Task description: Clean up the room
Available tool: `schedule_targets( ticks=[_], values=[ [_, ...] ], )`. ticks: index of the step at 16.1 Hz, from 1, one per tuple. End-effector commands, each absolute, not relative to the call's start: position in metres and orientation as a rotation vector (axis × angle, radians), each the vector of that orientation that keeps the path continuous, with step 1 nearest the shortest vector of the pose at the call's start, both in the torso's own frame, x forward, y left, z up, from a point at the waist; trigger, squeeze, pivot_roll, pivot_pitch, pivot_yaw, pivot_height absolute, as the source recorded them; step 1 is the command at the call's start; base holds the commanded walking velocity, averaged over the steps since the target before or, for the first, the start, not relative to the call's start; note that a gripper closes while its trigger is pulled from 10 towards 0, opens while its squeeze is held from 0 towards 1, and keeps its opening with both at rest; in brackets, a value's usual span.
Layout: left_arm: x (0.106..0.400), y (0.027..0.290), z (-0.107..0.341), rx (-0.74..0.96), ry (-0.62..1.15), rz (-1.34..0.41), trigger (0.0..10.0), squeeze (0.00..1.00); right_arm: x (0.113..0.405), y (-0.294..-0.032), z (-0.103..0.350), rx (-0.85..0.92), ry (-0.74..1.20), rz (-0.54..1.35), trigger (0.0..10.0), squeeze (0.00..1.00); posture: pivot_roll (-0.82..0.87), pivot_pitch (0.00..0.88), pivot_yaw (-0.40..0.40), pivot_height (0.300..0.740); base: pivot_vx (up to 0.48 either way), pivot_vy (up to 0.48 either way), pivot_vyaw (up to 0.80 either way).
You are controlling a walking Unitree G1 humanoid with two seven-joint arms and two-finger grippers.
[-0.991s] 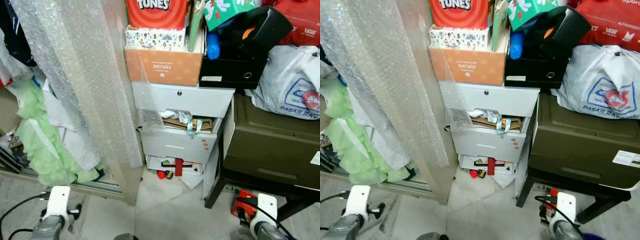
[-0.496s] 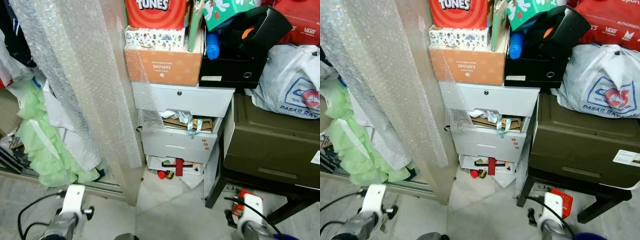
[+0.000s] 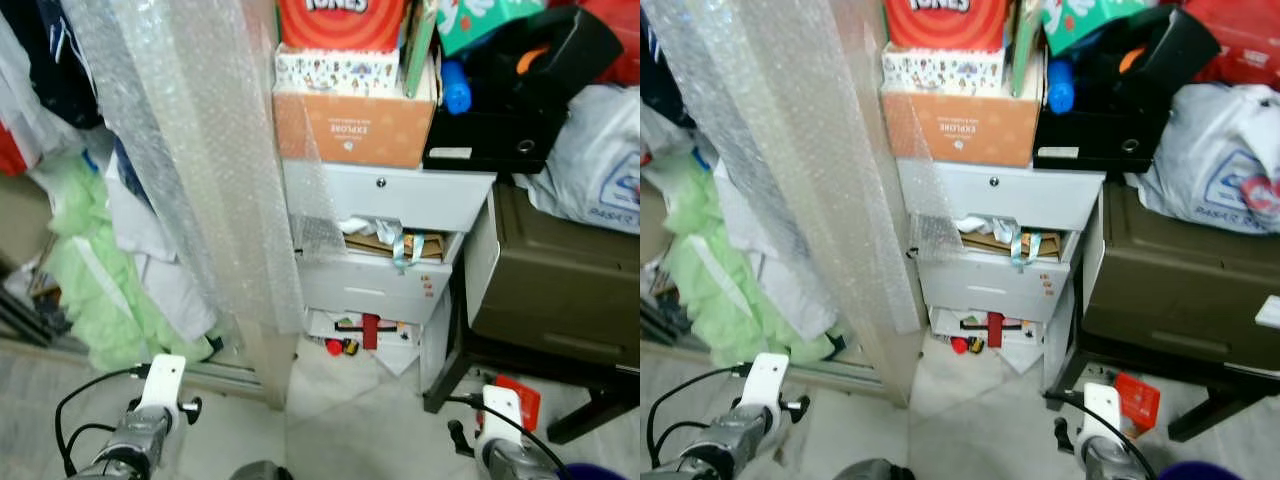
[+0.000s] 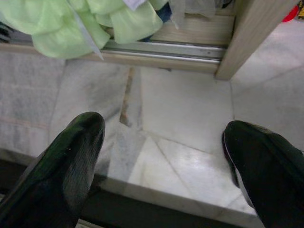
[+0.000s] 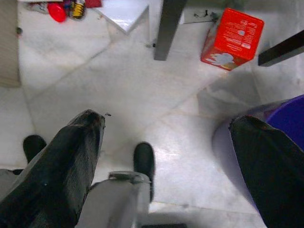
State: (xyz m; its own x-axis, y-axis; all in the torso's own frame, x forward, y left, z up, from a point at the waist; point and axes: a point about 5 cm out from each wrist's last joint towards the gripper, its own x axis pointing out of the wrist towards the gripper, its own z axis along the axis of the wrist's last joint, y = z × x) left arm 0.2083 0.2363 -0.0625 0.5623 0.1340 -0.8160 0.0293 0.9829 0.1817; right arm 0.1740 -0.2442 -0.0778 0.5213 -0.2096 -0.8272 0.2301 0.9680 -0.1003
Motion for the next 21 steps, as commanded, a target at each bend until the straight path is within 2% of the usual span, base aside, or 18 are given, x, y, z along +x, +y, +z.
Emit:
schedule_targets(
  ticks=[1,15,21],
  values=[
    [0.207,0.2379,-0.063,0.199,0.98,0.066,10.0,0.0,0.1706,-0.2452,-0.0791,0.012,1.0,-0.261,10.0,0.0,-0.08,0.0,0.052,0.74,0.0,0.0,0.0],
    [0.2025,0.2438,-0.0632,0.267,0.966,0.024,10.0,0.0,0.1762,-0.2391,-0.0773,-0.02,0.945,-0.216,10.0,0.0,-0.07,0.0,0.065,0.74,0.0,0.393,0.0],
    [0.2032,0.2449,-0.0622,0.284,0.953,0.013,10.0,0.0,0.1787,-0.236,-0.0767,-0.025,0.93,-0.208,10.0,0.0,-0.07,0.0,0.066,0.74,0.043,0.0,0.0]
  ],
)
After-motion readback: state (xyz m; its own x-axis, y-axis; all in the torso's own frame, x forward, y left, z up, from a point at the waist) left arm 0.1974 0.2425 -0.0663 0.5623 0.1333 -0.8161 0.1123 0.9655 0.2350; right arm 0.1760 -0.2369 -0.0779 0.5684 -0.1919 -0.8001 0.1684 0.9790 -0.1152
